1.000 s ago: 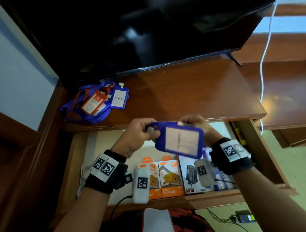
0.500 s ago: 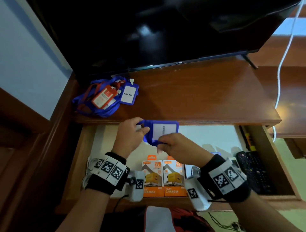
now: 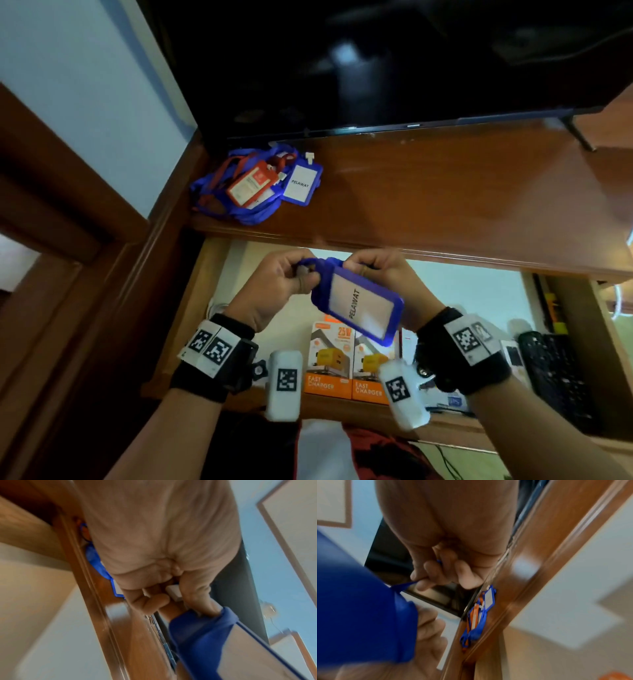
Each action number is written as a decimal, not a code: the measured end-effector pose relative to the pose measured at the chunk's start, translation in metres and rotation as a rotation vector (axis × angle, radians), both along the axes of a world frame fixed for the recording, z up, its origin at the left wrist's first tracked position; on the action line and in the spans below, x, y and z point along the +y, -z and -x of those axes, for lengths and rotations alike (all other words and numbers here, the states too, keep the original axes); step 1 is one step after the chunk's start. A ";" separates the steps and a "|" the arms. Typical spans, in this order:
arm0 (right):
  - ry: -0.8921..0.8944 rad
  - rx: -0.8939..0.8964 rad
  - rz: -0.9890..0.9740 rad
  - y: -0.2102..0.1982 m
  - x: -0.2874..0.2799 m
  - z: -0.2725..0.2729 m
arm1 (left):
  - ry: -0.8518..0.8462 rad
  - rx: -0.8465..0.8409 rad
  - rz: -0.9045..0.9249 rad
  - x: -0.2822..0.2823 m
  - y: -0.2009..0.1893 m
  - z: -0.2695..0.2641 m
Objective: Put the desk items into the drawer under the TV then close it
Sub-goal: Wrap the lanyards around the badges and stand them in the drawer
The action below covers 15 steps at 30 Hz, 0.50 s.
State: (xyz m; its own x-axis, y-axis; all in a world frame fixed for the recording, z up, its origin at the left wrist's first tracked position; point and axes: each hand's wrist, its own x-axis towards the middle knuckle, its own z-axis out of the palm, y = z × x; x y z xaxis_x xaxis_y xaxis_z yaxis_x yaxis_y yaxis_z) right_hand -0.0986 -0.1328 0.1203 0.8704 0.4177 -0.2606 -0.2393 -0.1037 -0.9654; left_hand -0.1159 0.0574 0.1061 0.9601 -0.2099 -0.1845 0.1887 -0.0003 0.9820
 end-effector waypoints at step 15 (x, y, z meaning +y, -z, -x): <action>-0.040 0.491 -0.182 0.061 0.075 0.006 | -0.502 0.253 0.291 0.032 0.031 0.030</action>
State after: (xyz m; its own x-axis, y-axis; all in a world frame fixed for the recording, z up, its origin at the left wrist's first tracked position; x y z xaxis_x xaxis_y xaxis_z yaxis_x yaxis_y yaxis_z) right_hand -0.1044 -0.0581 0.0588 0.6461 0.5252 -0.5538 -0.6675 0.0371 -0.7436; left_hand -0.1458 0.0897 0.0749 0.8886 0.1791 -0.4222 0.3231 0.4089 0.8534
